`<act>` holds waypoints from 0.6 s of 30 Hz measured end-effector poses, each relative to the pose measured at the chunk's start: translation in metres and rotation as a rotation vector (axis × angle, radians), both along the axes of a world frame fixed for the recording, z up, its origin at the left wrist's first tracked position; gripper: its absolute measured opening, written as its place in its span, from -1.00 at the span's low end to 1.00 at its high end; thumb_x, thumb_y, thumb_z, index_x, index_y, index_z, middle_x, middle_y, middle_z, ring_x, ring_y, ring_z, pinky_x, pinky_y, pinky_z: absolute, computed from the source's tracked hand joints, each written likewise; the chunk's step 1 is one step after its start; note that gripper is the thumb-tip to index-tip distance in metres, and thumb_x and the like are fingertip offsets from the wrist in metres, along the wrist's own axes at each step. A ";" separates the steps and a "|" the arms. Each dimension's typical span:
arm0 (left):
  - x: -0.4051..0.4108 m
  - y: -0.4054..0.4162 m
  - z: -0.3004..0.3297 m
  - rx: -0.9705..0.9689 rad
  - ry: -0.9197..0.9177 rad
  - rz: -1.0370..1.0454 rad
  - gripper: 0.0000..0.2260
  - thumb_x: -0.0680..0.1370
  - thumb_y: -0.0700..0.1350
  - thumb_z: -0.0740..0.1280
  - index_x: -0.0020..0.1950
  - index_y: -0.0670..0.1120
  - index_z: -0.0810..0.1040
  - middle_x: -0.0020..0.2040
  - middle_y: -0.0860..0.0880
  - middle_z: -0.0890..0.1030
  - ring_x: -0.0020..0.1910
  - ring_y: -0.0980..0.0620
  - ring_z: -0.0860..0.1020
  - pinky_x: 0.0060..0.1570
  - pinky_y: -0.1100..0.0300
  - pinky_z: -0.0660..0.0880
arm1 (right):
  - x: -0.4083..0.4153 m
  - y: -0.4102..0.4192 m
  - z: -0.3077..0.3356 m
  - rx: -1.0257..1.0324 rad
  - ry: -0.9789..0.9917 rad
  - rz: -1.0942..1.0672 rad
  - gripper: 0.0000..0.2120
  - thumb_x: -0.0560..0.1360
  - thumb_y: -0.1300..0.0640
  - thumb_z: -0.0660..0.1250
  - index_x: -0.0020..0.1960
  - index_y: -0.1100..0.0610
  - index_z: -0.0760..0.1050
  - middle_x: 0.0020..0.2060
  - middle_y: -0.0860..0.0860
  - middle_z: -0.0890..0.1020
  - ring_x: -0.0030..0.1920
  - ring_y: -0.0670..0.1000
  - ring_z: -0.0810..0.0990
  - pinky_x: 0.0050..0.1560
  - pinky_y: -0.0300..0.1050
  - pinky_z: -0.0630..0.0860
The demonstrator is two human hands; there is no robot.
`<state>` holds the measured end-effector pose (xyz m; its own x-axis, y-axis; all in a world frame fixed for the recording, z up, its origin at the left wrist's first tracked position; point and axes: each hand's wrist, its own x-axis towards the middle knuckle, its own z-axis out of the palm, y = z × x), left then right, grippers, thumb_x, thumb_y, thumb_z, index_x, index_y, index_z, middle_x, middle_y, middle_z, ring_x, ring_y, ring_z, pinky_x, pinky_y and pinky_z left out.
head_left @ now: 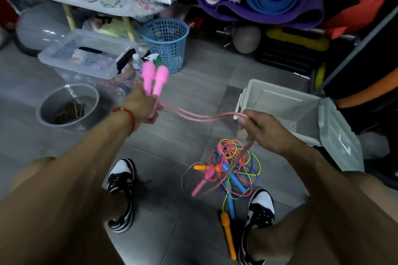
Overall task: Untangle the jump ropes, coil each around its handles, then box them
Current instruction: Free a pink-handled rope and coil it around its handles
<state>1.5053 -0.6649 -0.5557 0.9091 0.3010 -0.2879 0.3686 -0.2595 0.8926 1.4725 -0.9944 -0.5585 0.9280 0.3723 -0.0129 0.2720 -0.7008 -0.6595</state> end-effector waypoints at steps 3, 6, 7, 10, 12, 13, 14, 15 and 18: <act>-0.019 -0.034 -0.006 -0.035 -0.023 -0.099 -0.76 0.66 -0.29 0.16 0.32 -0.15 0.26 0.09 -0.25 0.47 -0.38 -0.11 0.49 -0.63 0.23 0.45 | -0.010 0.021 0.023 -0.001 -0.147 0.109 -0.79 0.67 0.01 0.19 -0.09 0.01 0.49 -0.36 -0.20 0.52 -0.29 -0.24 0.50 -0.21 -0.33 0.39; -0.037 -0.066 -0.001 -0.376 0.011 -0.250 -0.80 0.64 -0.36 0.19 0.12 -0.08 0.33 0.06 -0.34 0.54 -0.32 -0.12 0.50 -0.47 0.18 0.40 | -0.015 0.040 0.033 -0.093 -0.247 0.196 -0.77 0.68 -0.04 0.14 -0.05 0.02 0.48 -0.31 -0.22 0.48 -0.25 -0.19 0.45 -0.16 -0.23 0.36; -0.042 -0.074 0.003 -0.494 0.046 -0.294 -0.80 0.63 -0.37 0.20 0.11 -0.08 0.32 -0.01 -0.33 0.54 -0.34 -0.10 0.50 -0.42 0.17 0.37 | -0.015 0.044 0.033 -0.116 -0.257 0.210 -0.75 0.68 -0.06 0.12 -0.02 0.02 0.49 -0.26 -0.20 0.51 -0.20 -0.15 0.48 -0.12 -0.17 0.39; -0.051 -0.083 0.012 -0.689 0.094 -0.381 -0.76 0.63 -0.36 0.22 0.17 -0.07 0.30 -0.19 -0.21 0.50 -0.38 -0.05 0.48 -0.45 0.22 0.39 | -0.015 0.054 0.035 -0.199 -0.264 0.201 -0.66 0.64 -0.17 0.03 0.03 0.00 0.48 -0.11 -0.02 0.62 -0.06 0.08 0.59 -0.03 0.01 0.49; -0.053 -0.082 0.017 -0.776 0.106 -0.430 -0.77 0.63 -0.34 0.23 0.17 -0.07 0.31 -0.21 -0.20 0.50 -0.34 -0.07 0.48 -0.45 0.21 0.40 | -0.015 0.056 0.036 -0.242 -0.306 0.163 -0.67 0.64 -0.17 0.02 -0.01 -0.03 0.47 -0.11 0.01 0.61 -0.04 0.16 0.59 -0.05 0.06 0.49; -0.054 -0.079 0.019 -0.802 0.109 -0.450 -0.78 0.63 -0.33 0.24 0.16 -0.06 0.31 -0.19 -0.22 0.51 -0.33 -0.08 0.48 -0.45 0.20 0.41 | -0.015 0.056 0.037 -0.266 -0.317 0.135 -0.70 0.65 -0.14 0.03 -0.04 -0.03 0.46 -0.14 -0.01 0.59 -0.04 0.17 0.58 -0.07 0.04 0.46; -0.053 -0.076 0.020 -0.820 0.111 -0.475 -0.79 0.64 -0.32 0.23 0.16 -0.05 0.31 -0.16 -0.26 0.53 -0.33 -0.08 0.48 -0.45 0.19 0.41 | -0.015 0.054 0.038 -0.297 -0.322 0.104 -0.70 0.66 -0.12 0.05 -0.06 -0.03 0.47 -0.16 -0.03 0.56 -0.04 0.16 0.58 -0.10 0.01 0.43; -0.054 -0.073 0.022 -0.831 0.111 -0.508 -0.79 0.64 -0.32 0.22 0.16 -0.05 0.31 -0.12 -0.29 0.54 -0.32 -0.08 0.48 -0.44 0.18 0.42 | -0.016 0.052 0.039 -0.330 -0.328 0.076 -0.70 0.66 -0.12 0.06 -0.06 -0.02 0.47 -0.16 -0.02 0.56 -0.03 0.16 0.57 -0.12 -0.02 0.38; -0.053 -0.066 0.027 -0.762 0.059 -0.576 -0.79 0.64 -0.34 0.21 0.16 -0.06 0.32 -0.15 -0.22 0.51 -0.34 -0.04 0.43 -0.43 0.21 0.39 | -0.021 0.046 0.039 -0.371 -0.345 0.063 -0.69 0.66 -0.14 0.10 -0.12 0.02 0.43 -0.15 0.06 0.61 -0.06 0.19 0.56 -0.16 -0.03 0.35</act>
<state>1.4522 -0.7307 -0.5292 0.8369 -0.4749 -0.2722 0.4157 0.2278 0.8805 1.4513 -0.9480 -0.5196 0.8772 0.4566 0.1487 0.4798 -0.8456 -0.2337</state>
